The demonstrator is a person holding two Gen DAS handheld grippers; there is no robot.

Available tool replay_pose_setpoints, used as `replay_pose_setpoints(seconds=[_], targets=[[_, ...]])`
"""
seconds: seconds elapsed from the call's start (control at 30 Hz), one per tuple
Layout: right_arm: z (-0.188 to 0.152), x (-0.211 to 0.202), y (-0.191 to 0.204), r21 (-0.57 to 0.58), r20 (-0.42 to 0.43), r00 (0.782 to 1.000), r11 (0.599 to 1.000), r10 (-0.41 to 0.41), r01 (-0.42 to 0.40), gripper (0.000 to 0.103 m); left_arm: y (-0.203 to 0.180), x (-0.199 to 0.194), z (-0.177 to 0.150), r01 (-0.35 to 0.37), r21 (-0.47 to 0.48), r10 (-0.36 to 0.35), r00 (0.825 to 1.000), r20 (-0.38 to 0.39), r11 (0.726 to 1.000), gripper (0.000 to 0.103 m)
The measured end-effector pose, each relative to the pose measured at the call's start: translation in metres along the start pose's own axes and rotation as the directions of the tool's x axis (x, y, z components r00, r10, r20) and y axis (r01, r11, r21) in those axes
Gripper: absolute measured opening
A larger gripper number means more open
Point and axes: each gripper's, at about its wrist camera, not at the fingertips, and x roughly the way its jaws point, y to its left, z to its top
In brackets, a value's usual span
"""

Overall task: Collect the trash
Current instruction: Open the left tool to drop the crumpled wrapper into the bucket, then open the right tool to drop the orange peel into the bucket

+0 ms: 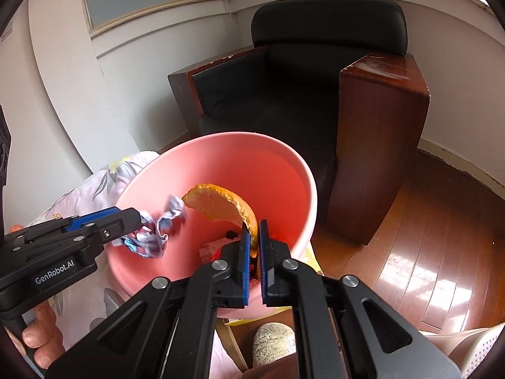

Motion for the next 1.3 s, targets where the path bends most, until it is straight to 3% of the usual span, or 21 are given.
replay_pose_setpoints(seconds=[0.5,0.57,0.67,1.0,1.3], targets=[[0.0,0.008,-0.007,0.054,-0.009,1.0,0.999,0.005,-0.004,0.008,0.009,-0.007,-0.003,-0.005,-0.019,0.005,1.0,0.025,1.0,0.044],[-0.001,0.007,-0.007,0.062,-0.006,1.0,0.998,0.016,-0.015,0.021,0.01,-0.009,-0.002,-0.005,-0.02,0.006,1.0,0.031,1.0,0.044],[-0.001,0.005,-0.006,0.058,0.006,1.0,0.998,0.02,-0.02,0.031,0.012,-0.011,-0.003,-0.007,-0.022,0.008,0.999,0.036,1.0,0.044],[0.0,-0.001,0.004,0.038,0.013,1.0,0.999,0.027,-0.027,0.031,0.021,-0.029,-0.007,-0.022,-0.023,0.024,0.997,0.078,0.999,0.044],[-0.001,-0.012,0.016,0.033,0.021,0.997,0.997,0.071,-0.071,0.031,0.066,-0.055,-0.015,-0.078,-0.084,0.088,0.989,0.118,0.993,0.044]])
